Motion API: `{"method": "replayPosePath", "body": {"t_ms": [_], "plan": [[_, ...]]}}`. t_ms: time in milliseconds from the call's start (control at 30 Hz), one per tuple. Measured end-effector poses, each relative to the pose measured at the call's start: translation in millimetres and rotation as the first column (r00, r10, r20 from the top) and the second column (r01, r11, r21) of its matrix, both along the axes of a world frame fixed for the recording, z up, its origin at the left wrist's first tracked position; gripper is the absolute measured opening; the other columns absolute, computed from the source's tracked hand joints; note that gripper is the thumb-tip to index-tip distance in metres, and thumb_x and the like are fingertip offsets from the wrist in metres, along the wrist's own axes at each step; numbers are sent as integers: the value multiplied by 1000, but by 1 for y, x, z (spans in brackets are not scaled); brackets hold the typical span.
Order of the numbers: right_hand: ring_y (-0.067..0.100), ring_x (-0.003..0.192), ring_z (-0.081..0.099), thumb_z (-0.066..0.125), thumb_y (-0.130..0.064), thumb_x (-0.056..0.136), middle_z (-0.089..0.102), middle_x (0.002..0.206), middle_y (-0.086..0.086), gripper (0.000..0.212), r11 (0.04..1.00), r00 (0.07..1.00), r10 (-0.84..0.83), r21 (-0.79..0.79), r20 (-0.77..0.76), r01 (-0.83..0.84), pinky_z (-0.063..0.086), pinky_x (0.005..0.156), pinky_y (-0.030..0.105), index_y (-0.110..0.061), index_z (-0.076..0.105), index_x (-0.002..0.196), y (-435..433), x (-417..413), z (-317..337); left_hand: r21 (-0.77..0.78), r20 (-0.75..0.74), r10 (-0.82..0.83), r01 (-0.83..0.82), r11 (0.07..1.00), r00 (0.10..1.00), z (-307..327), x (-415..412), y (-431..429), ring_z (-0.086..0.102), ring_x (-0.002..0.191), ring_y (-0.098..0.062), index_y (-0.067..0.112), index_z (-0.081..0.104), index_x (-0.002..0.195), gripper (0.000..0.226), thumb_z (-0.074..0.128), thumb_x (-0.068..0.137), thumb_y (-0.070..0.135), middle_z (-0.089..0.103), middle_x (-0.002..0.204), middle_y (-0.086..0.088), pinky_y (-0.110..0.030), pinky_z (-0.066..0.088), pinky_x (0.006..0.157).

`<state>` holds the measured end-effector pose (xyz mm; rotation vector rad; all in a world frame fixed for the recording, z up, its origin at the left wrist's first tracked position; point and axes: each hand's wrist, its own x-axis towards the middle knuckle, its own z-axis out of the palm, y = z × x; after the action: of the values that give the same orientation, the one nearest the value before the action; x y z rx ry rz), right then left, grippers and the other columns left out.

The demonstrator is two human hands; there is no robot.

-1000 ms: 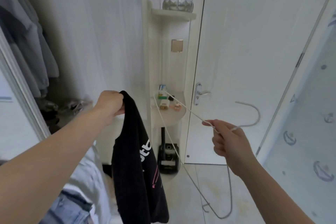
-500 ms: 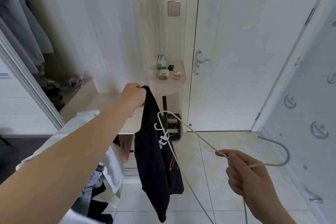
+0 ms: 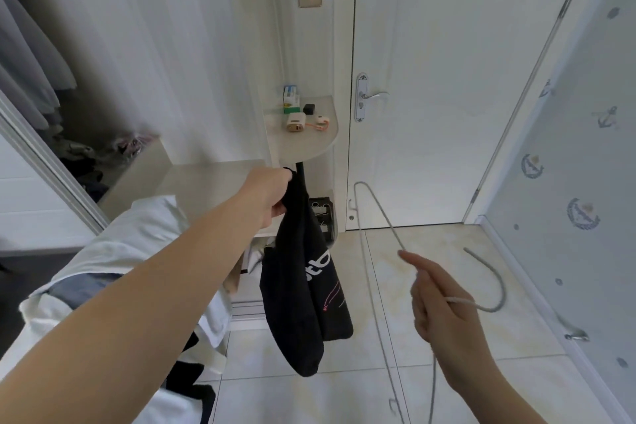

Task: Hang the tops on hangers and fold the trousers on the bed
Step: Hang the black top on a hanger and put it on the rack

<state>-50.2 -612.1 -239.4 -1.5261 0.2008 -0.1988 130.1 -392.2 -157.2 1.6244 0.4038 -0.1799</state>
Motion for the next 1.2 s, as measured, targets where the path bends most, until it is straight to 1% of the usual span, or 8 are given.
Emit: {"method": "replayPosePath", "body": {"t_ms": [100, 167, 367, 567, 733, 900, 1033, 1200], "plan": [[6, 58, 52, 55, -28, 100, 64, 66, -17, 20, 973, 1000, 16, -229, -22, -21, 39, 62, 20, -34, 74, 97, 12, 16, -4, 40, 19, -128, 127, 991, 992, 1, -20, -21, 69, 66, -18, 5, 65, 95, 10, 56, 94, 2, 69, 84, -12, -22, 53, 50], [1, 66, 54, 64, -40, 93, 62, 72, -26, 13, 951, 998, 23, -308, -50, -37, 41, 71, 21, -32, 72, 100, 22, 29, -7, 90, 37, -203, 199, 976, 978, -3, -31, -34, 70, 67, -19, 7, 63, 94, 6, 59, 93, 4, 70, 85, -13, -22, 53, 51], [6, 61, 45, 70, -46, 88, 46, 70, -12, 22, 907, 998, -14, -421, -55, -10, 40, 66, 22, -25, 67, 91, 41, 48, -13, 306, 108, -288, 244, 920, 951, -15, -47, -52, 70, 92, -28, 10, 66, 98, 11, 63, 87, 10, 69, 98, -13, -43, 62, 79], [6, 72, 52, 67, -51, 87, 53, 83, -11, 21, 883, 995, -3, -467, -99, -44, 38, 66, 22, -30, 63, 86, 40, 47, -19, 460, 123, -400, 305, 834, 908, -25, -56, -56, 60, 72, -18, 14, 61, 84, 10, 63, 86, 5, 64, 80, -6, -26, 44, 61], [14, 62, 48, 59, -26, 89, 47, 78, -4, 31, 796, 987, -14, -600, -158, -85, 38, 57, 26, -30, 42, 64, 32, 50, -42, 505, 89, -480, 376, 777, 873, -30, -53, -54, 56, 63, -16, 16, 58, 81, 15, 65, 85, 3, 62, 73, -5, -27, 45, 60], [12, 74, 59, 62, -29, 86, 58, 88, -8, 3, 747, 941, -94, -648, -325, -149, 40, 60, 28, -28, 61, 88, -9, 56, -61, 733, 100, -557, 317, 602, 825, -20, -46, -32, 54, 68, -11, 20, 59, 80, 17, 70, 84, 8, 60, 77, 3, -22, 35, 57], [16, 86, 63, 65, -16, 84, 68, 89, -6, 18, 786, 963, -125, -616, -237, -49, 43, 75, 27, -32, 71, 89, -52, 65, -52, 855, 62, -567, 250, 455, 821, -33, -40, -4, 53, 74, -10, 26, 59, 76, 21, 74, 86, 15, 59, 81, 6, -21, 33, 58], [11, 85, 64, 61, -10, 88, 71, 87, -9, 28, 827, 974, -73, -559, -217, -63, 48, 74, 23, -35, 71, 82, -69, 71, -39, 809, 79, -548, 268, 524, 833, -64, -43, 10, 59, 81, -8, 26, 66, 84, 13, 66, 95, 18, 66, 84, 9, -15, 39, 66]]}}
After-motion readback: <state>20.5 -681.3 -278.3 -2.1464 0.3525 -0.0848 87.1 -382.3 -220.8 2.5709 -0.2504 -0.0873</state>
